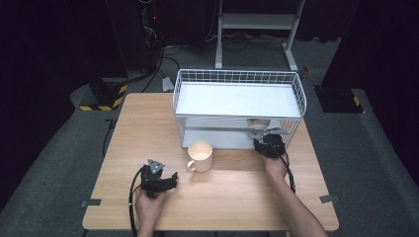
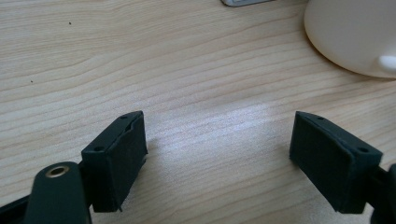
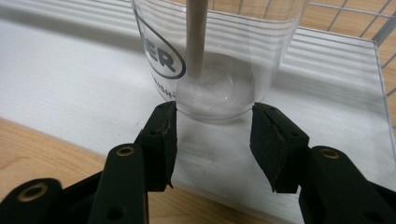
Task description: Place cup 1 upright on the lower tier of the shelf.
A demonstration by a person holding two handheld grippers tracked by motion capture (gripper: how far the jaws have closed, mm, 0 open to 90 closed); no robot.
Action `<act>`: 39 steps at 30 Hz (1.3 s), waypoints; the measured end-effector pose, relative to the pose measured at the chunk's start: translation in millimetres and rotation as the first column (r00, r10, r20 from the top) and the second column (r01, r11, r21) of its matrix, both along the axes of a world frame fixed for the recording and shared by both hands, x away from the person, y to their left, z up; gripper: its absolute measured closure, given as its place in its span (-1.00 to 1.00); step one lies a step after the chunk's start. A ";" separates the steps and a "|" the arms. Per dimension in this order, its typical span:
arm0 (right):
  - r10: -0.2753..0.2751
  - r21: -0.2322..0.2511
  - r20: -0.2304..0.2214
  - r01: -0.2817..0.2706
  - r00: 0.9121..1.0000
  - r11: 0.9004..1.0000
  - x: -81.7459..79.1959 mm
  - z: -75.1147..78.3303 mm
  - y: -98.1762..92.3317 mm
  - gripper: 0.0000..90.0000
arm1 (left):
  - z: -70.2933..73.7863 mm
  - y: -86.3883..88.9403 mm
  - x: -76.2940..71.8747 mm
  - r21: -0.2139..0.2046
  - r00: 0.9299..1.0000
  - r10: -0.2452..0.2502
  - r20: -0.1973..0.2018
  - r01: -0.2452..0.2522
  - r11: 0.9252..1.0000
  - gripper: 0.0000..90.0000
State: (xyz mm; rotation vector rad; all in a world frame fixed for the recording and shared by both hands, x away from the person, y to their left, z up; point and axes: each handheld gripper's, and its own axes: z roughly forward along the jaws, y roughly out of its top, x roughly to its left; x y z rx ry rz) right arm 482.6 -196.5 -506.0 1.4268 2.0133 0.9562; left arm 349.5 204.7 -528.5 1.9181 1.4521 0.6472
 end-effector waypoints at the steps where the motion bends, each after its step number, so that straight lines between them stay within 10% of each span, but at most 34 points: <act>1: 0.000 0.000 0.000 0.000 1.000 1.000 0.0 0.0 0.0 0.15 | 0.0 0.0 0.0 0.000 1.000 0.000 0.000 0.000 1.000 -0.58; 21: -0.020 -0.019 -0.013 0.020 1.000 1.000 13.6 -1.7 -1.1 0.25 | 0.0 0.0 0.0 0.000 1.000 0.000 0.000 0.000 1.000 -0.58; 39: 0.032 0.038 -0.014 -0.032 0.999 0.999 -6.3 7.2 -15.2 -0.13 | 0.0 0.0 0.0 0.000 1.000 0.000 0.000 0.000 1.000 -0.58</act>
